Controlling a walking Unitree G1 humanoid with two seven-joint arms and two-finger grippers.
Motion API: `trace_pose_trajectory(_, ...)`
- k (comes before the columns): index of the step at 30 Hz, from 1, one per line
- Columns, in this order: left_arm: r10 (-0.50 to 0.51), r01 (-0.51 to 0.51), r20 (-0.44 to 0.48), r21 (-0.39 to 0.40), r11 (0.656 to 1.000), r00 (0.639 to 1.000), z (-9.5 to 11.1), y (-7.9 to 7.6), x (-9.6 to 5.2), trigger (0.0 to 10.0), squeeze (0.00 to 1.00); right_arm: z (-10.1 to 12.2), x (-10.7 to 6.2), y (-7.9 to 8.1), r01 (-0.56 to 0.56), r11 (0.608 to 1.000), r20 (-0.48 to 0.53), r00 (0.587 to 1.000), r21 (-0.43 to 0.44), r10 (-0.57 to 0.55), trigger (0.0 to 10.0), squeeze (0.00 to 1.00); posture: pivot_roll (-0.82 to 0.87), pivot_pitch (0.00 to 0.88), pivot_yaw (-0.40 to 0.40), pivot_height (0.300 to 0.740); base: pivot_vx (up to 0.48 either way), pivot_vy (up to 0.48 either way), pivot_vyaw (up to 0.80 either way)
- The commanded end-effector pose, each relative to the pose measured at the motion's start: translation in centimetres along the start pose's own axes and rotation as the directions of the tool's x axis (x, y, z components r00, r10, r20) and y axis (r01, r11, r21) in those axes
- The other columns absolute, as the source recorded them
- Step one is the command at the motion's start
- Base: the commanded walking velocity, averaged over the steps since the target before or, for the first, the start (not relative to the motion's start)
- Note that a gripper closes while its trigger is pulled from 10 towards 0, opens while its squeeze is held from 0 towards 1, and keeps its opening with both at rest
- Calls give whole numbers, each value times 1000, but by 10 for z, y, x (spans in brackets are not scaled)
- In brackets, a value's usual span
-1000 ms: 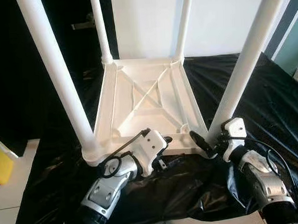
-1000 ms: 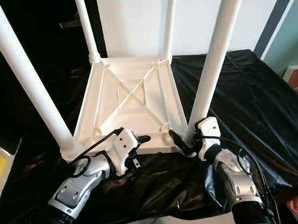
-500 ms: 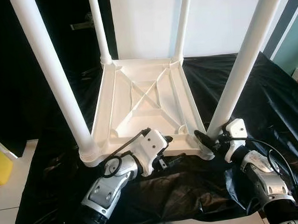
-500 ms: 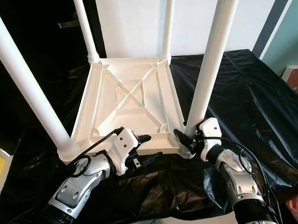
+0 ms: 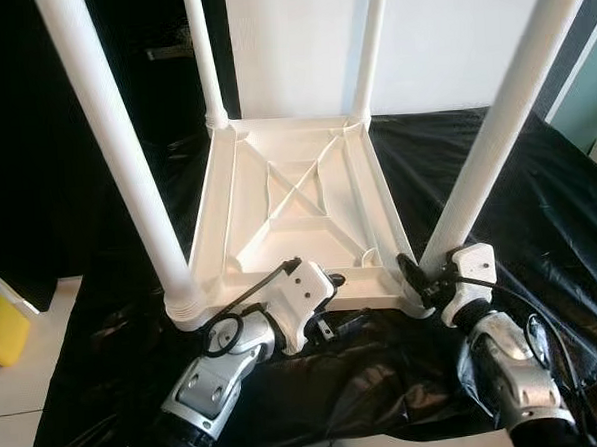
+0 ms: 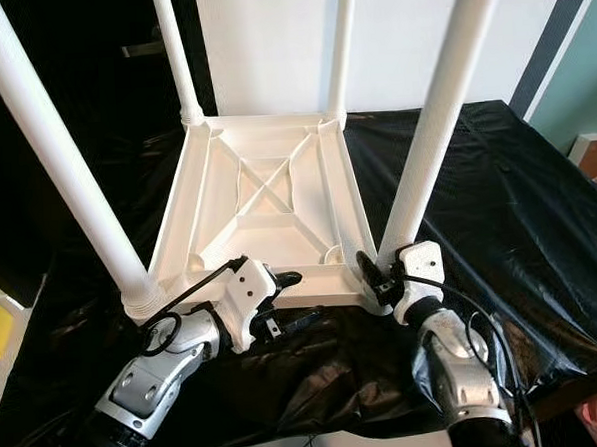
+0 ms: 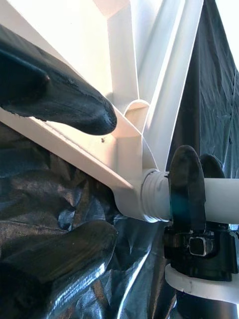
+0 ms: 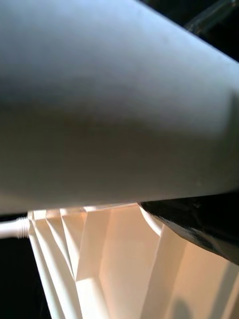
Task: Building children table
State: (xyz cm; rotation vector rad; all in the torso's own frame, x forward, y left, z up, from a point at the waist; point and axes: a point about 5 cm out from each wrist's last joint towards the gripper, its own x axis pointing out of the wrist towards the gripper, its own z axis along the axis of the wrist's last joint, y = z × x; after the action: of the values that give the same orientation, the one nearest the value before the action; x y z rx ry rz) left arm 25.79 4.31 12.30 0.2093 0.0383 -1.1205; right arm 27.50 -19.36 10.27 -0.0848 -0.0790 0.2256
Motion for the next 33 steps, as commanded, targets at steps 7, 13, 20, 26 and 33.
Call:
trace_pose_trajectory(7, -53, 53, -12, -1, 999, 998, -2, -4, -1, 10000, 0, -11, -11, 4, 272, 962, -81, 959, 5, -270, 10000, 0, -27, 0, -16, 740, 0, 0, 0)
trace_pose_trajectory(13, -49, 49, -12, 1, 999, 999, -1, -4, 0, 10000, 0, -12, -9, 33, 364, 929, -99, 929, 64, -357, 10000, 0, -22, 0, -24, 740, 0, 0, 0)
trace_pose_trajectory(20, -50, 50, -14, 0, 999, 999, -3, -5, 0, 10000, 0, -8, -9, 31, 383, 922, -94, 921, 54, -377, 10000, 0, -23, 0, -30, 740, 0, 0, 0)
trace_pose_trajectory(26, -41, 41, -17, 7, 999, 999, -3, -4, 0, 10000, 0, -7, -8, 31, 375, 926, -93, 925, 51, -370, 10000, 1000, -12, 0, -43, 740, 0, 0, 0)
trace_pose_trajectory(33, -17, 17, -18, 24, 1000, 1000, -5, -5, -3, 10000, 0, 1, -8, 27, 250, 966, -29, 968, 69, -248, 10000, 1000, -7, 0, -52, 740, 0, 0, 0)
